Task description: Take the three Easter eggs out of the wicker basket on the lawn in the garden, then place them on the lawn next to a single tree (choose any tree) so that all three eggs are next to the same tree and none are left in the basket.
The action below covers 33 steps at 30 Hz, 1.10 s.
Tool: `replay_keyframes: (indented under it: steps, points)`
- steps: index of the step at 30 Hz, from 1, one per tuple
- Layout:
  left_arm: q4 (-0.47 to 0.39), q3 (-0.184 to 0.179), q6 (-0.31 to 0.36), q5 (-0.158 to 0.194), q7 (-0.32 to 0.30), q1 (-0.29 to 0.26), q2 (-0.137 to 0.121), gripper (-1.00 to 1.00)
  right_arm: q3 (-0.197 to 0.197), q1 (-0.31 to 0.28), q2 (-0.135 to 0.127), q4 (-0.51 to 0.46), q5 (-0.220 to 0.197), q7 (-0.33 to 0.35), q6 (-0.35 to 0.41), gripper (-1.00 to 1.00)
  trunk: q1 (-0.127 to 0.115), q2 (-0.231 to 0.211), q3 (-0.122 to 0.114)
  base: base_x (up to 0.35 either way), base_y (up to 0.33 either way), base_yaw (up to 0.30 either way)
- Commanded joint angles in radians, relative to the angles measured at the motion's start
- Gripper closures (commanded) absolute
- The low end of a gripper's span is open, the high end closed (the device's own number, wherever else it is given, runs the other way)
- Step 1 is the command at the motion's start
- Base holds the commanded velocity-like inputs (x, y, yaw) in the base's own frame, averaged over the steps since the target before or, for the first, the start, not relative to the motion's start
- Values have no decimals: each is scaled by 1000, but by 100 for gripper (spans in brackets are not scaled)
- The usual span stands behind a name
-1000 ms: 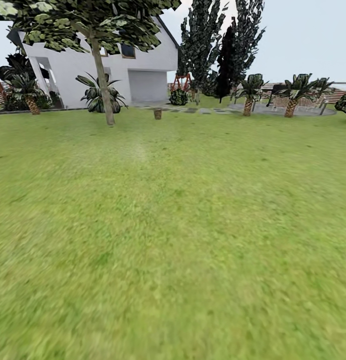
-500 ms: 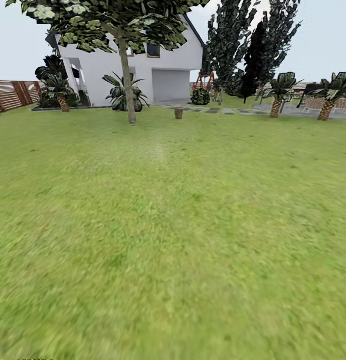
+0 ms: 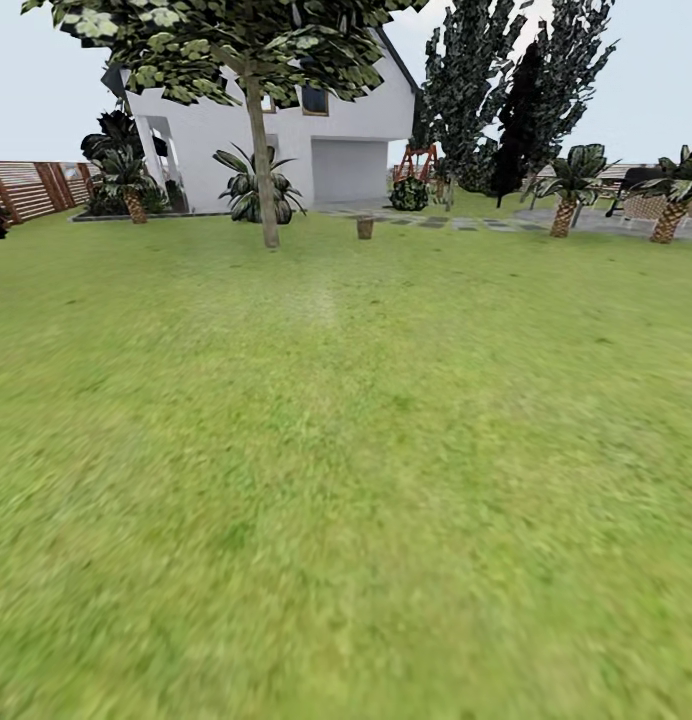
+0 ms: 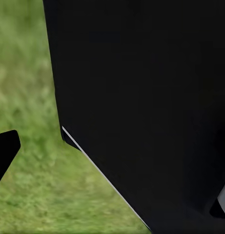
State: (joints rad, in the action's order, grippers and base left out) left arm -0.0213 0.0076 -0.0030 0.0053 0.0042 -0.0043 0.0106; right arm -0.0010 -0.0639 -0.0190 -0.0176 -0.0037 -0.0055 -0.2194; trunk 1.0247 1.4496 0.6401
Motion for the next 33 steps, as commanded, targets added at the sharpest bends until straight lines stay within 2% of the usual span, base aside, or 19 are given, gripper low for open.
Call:
replay_keyframes:
  steps: [1,33]
  points:
    - [0,0,0,1,0,0,0,-100,-1,-1,0,-1,1,-1,-4,-100,0,0,1,188,0,0]
    - [0,0,0,-1,-1,0,-1,-100,1,-1,-3,2,-2,-1,-3,-100,0,0,1,204,0,0]
